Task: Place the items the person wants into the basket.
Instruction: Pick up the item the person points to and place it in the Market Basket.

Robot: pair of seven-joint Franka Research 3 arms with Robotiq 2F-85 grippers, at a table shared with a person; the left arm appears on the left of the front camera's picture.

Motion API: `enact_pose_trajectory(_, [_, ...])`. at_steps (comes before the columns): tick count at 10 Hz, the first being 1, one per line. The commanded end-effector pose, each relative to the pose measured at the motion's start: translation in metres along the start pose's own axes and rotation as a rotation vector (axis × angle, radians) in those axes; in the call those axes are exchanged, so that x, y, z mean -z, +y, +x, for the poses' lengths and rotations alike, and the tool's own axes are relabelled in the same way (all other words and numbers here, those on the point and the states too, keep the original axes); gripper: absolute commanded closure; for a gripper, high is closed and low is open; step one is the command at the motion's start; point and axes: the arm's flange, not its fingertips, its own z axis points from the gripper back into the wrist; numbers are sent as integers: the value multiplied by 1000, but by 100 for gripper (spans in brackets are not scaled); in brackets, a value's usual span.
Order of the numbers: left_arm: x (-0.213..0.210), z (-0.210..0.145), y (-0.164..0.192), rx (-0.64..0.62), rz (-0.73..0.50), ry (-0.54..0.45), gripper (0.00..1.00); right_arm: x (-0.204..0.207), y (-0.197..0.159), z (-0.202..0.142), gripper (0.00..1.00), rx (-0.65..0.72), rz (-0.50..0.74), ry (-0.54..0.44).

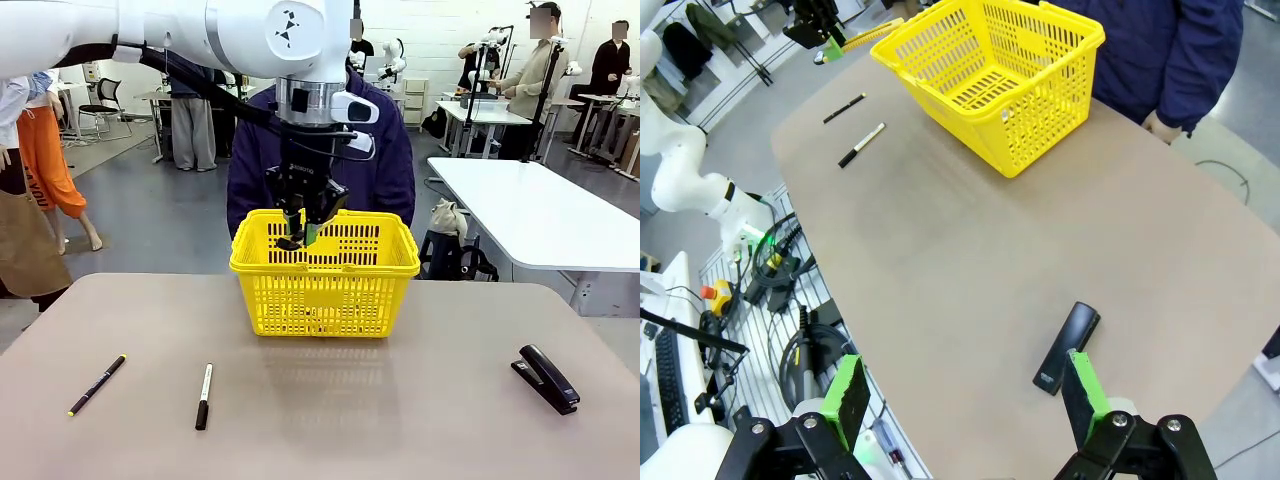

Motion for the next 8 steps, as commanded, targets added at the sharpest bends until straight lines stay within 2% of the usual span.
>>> enact_pose_trajectory(1, [-1, -1, -5, 7, -1, -1, 100, 0, -1, 1, 0, 2, 8, -11])
enact_pose_trajectory(6, [-1, -1, -5, 7, -1, -1, 100, 0, -1, 1, 0, 2, 8, -11])
enact_pose_trajectory(7, [0, 0, -6, 9, -1, 2, 71, 0, -1, 1, 0, 2, 8, -11])
enact_pose_trajectory(8, [3, 11, 11, 24, -15, -49, 71, 0, -1, 1, 0, 2, 8, -11])
